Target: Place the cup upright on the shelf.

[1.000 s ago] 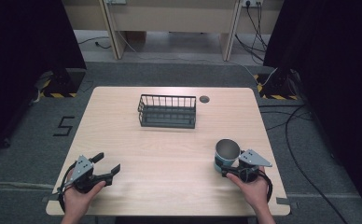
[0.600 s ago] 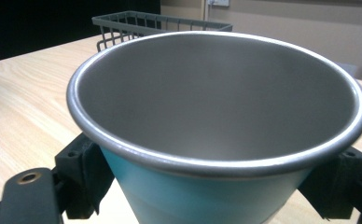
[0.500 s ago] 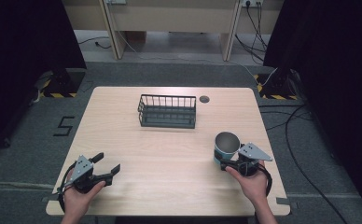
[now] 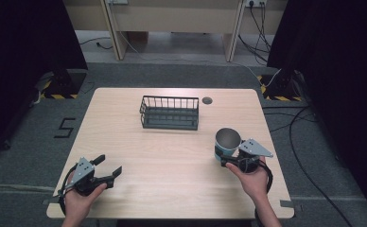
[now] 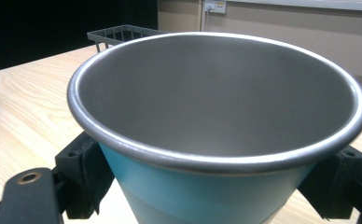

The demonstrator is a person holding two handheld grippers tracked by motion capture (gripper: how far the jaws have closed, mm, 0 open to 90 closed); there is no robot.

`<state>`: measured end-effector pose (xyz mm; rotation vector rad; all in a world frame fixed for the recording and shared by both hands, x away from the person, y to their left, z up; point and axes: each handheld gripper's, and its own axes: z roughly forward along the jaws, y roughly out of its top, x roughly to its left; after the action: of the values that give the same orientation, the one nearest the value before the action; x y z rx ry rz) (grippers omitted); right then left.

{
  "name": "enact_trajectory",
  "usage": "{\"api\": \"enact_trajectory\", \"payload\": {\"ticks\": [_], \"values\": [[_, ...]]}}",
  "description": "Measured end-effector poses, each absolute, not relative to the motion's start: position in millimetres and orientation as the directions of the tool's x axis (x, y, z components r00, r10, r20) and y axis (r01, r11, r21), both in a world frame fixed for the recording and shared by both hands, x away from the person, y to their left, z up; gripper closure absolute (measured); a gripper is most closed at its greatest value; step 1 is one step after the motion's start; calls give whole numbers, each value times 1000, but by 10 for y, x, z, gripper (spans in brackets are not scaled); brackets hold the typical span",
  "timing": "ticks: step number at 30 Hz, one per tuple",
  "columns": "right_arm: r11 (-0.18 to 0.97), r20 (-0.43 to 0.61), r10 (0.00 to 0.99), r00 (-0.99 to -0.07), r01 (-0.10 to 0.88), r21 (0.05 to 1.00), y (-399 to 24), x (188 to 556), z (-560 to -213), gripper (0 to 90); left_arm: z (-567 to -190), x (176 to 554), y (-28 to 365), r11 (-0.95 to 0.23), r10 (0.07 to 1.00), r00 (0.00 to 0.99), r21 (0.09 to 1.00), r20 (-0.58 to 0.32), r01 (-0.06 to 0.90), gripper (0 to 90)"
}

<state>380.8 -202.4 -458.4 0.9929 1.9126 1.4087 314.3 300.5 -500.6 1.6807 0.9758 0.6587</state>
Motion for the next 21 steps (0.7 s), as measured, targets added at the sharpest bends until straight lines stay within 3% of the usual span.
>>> {"api": "enact_trajectory", "payload": {"ticks": [21], "values": [[149, -6, 835, -551, 216, 965, -1914, 3972, -4473, 169, -5006, 3140, 3013, -130, 854, 519, 950, -39, 285, 159]]}}
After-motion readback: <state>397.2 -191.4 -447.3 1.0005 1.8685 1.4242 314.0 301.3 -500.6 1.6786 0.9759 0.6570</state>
